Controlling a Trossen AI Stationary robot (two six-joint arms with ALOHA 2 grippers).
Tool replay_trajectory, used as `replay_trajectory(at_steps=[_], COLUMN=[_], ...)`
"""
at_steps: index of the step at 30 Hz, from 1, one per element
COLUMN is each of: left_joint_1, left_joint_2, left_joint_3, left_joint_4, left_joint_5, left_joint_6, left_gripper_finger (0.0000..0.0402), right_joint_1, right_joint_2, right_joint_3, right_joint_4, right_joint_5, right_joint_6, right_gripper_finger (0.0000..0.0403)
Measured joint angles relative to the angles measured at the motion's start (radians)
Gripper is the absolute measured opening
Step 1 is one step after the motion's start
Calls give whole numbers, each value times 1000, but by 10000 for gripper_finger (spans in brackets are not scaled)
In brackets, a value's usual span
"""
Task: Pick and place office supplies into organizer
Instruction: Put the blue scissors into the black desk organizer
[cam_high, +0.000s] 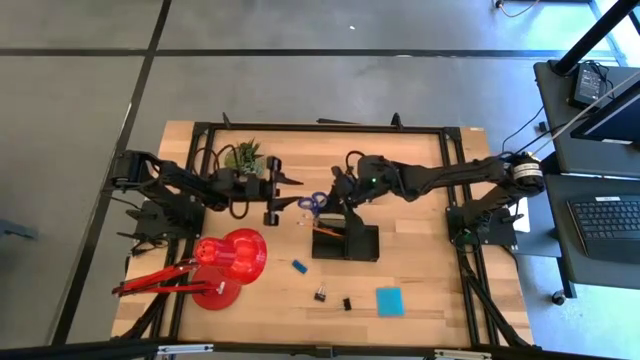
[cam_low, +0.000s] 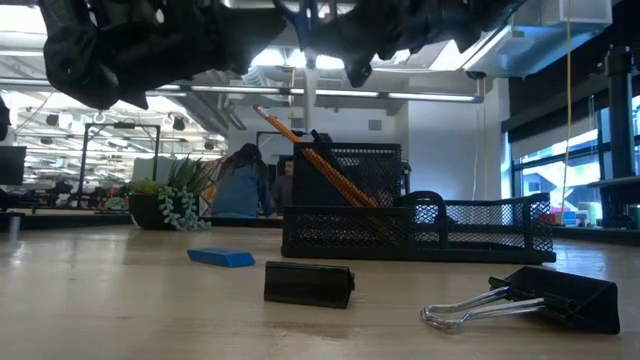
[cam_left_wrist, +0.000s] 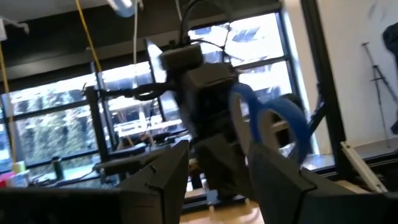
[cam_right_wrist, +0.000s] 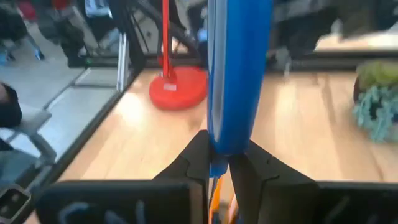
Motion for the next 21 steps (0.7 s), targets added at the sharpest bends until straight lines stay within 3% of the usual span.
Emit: replay_trajectory(at_steps=[9, 12, 16, 21], left_joint_1=[6, 6, 6, 6], left_joint_2=[-16, -48, -92, -128], left_joint_3=[0, 0, 0, 0], left_joint_4=[-22, -69, -156, -215], left_joint_5=[-5, -10, -24, -24], left_joint_6=[-45, -51, -51, -51], left_gripper_finger=[157, 157, 157, 157], right_joint_1=[1, 7, 28, 41], right_joint_2=[0, -1, 0, 7], right_joint_3=[14, 46, 56, 59], right_joint_4=[-158, -236, -310, -348], right_joint_5=[17, 22, 107, 113], right_joint_6=[-23, -44, -68, -98], right_gripper_finger=[45, 45, 45, 45])
